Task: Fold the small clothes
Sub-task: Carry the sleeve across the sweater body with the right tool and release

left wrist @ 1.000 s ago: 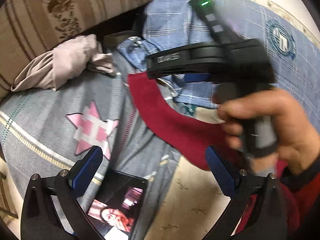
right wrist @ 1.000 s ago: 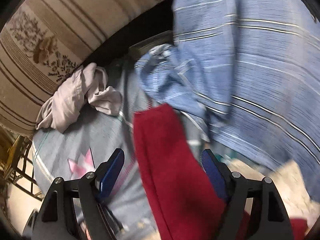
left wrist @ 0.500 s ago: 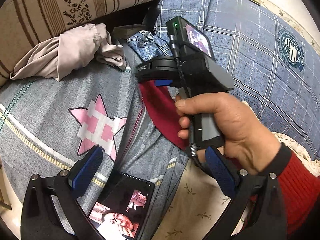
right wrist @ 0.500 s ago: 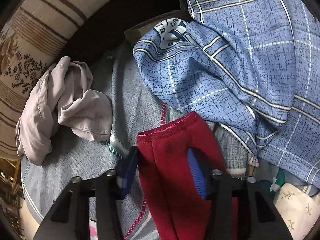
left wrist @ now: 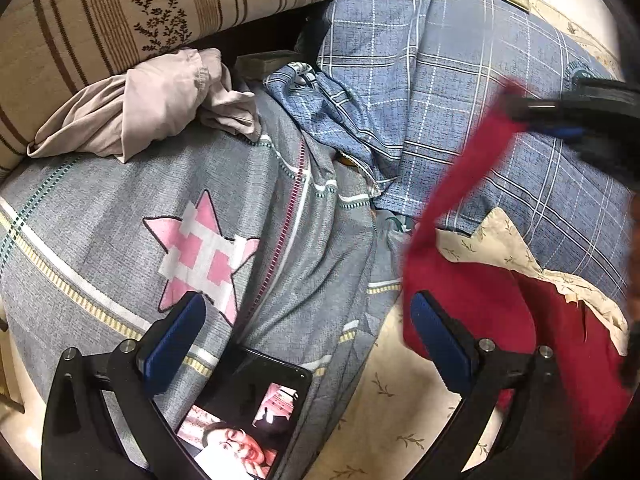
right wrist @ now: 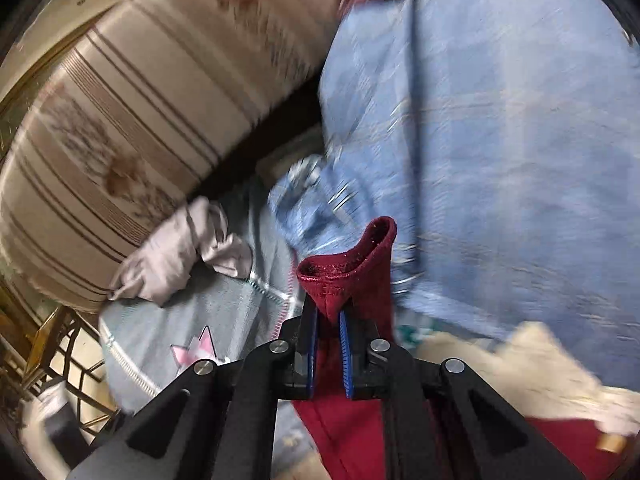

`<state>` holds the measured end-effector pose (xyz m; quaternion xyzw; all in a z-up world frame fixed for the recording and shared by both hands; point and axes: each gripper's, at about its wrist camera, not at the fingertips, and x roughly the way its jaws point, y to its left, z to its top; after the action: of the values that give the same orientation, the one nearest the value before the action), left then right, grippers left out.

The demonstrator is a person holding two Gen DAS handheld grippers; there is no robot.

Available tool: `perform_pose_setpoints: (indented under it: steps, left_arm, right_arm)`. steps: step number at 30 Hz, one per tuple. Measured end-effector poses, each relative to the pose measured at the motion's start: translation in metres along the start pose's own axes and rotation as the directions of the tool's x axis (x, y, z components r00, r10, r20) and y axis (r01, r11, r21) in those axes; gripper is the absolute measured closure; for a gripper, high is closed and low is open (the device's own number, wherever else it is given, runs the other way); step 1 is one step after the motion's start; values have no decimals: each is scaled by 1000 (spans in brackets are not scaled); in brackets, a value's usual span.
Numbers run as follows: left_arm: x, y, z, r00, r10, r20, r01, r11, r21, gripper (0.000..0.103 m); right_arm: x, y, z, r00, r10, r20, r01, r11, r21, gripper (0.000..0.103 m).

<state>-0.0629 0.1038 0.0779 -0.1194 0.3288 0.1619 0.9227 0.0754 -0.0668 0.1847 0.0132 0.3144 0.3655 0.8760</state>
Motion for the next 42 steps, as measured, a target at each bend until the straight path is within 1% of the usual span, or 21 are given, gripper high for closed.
perform_pose_setpoints:
  steps: [2, 4, 8, 11, 16, 20, 21, 22, 23, 24, 26, 27, 28, 29, 31, 33, 34, 35, 38, 40, 42]
  left_arm:
    - [-1, -6, -1, 1000, 3, 7, -3, 1000, 10, 1]
    - [-2, -13, -3, 1000, 10, 13, -11, 1000, 26, 1]
    - [-4, -26, -7, 1000, 5, 15, -6, 998, 58, 1]
    - [-8, -36, -9, 1000, 4, 26, -6, 996, 86, 1]
    - [-11, -58, -15, 999, -21, 27, 17, 991, 132, 1]
    - [-10, -77, -22, 999, -39, 12, 36, 981, 189, 1]
    - [-10, -81, -23, 999, -42, 11, 39, 979, 199, 1]
    - [-9, -85, -24, 999, -45, 10, 42, 978, 206, 1]
    - [-9, -88, -25, 999, -50, 8, 47, 977, 210, 1]
    - [-8, -91, -26, 998, -61, 2, 59, 975, 212, 1]
    - [-9, -96, -28, 996, -84, -5, 83, 973, 215, 1]
    - [-10, -99, -30, 996, -93, -7, 92, 972, 218, 1]
    - [-10, -102, -32, 994, -110, -16, 111, 968, 224, 1]
    - [-10, -104, -33, 992, -125, -28, 128, 965, 230, 1]
    - [-9, -109, -36, 989, -141, -49, 149, 958, 243, 1]
    - [-6, -112, -38, 987, -146, -68, 158, 954, 256, 1]
    - [-5, -112, -38, 988, -134, -72, 148, 954, 262, 1]
    - [-4, -111, -38, 990, -120, -72, 135, 955, 265, 1]
    - [1, -99, -35, 994, -80, -74, 96, 964, 248, 1]
    - [4, -88, -32, 994, -63, -84, 81, 971, 224, 1]
    - [7, -78, -30, 995, -43, -87, 60, 978, 202, 1]
  right_arm:
    - [-49, -18, -2, 998, -46, 41, 46, 999, 6, 94]
    - [-79, -36, -4, 993, -96, 67, 94, 995, 24, 94]
    - [-141, -80, -23, 973, -209, 103, 200, 976, 89, 94]
    - [-180, -113, -43, 957, -272, 100, 256, 956, 145, 94]
    - [-213, -164, -99, 926, -377, -12, 373, 909, 185, 94]
    - [-217, -198, -150, 910, -397, -120, 414, 873, 256, 94]
    - [-215, -206, -162, 900, -408, -152, 435, 862, 262, 94]
    - [-209, -214, -175, 882, -428, -199, 468, 844, 262, 94]
    - [-206, -219, -185, 873, -432, -228, 482, 835, 264, 94]
    - [-204, -225, -194, 866, -430, -256, 491, 827, 272, 92]
    - [-207, -232, -203, 833, -474, -286, 546, 785, 291, 78]
    - [-214, -235, -204, 820, -503, -274, 570, 762, 307, 66]
    - [-223, -237, -204, 814, -522, -254, 580, 744, 332, 60]
    - [-236, -240, -202, 810, -542, -224, 585, 721, 372, 59]
    - [-248, -239, -196, 812, -555, -181, 576, 712, 403, 57]
    - [-244, -230, -186, 824, -545, -157, 560, 739, 373, 57]
    - [-234, -221, -179, 838, -525, -150, 542, 766, 345, 57]
    - [-222, -213, -174, 859, -491, -145, 510, 797, 322, 57]
    - [-173, -189, -159, 924, -353, -146, 380, 887, 263, 57]
    - [-129, -167, -147, 948, -274, -161, 303, 930, 206, 56]
    - [-87, -146, -134, 958, -217, -186, 244, 960, 138, 54]
